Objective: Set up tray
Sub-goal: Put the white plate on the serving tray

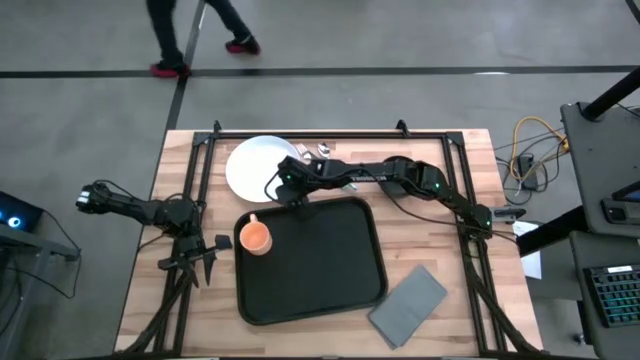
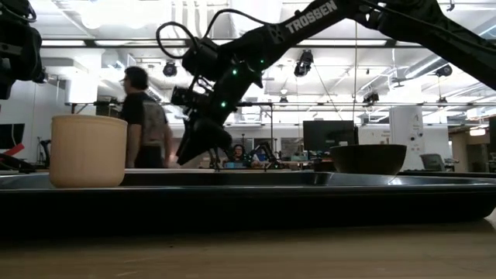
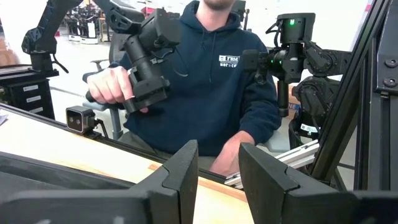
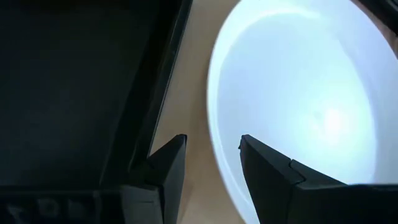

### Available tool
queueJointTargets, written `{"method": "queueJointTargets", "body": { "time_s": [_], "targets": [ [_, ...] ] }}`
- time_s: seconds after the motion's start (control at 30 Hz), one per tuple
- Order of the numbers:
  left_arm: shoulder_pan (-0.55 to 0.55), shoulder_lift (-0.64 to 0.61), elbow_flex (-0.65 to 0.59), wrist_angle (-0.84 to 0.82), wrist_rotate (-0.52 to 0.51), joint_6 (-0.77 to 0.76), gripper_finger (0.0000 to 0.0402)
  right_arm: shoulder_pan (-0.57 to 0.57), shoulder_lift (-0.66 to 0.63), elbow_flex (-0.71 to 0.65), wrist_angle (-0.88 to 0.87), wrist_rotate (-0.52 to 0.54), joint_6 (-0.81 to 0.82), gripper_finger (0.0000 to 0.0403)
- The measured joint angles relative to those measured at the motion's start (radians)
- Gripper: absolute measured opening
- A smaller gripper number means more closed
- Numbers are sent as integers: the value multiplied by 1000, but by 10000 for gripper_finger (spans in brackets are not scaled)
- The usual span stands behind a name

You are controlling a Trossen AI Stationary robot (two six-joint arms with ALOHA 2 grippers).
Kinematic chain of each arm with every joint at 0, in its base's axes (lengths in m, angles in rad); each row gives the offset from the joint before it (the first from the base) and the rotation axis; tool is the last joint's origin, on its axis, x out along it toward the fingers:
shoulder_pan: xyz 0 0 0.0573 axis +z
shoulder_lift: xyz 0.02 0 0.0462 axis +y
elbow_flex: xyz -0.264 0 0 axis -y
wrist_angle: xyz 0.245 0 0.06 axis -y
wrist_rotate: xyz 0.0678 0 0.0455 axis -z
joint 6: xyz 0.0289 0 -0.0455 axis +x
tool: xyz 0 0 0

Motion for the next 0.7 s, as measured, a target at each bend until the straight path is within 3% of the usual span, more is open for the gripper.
{"method": "queueJointTargets", "body": {
  "time_s": [0.7],
  "targets": [
    [0,0,0,0,0,0,98,-16,3,-75,129,39,43,125]
  ]
}}
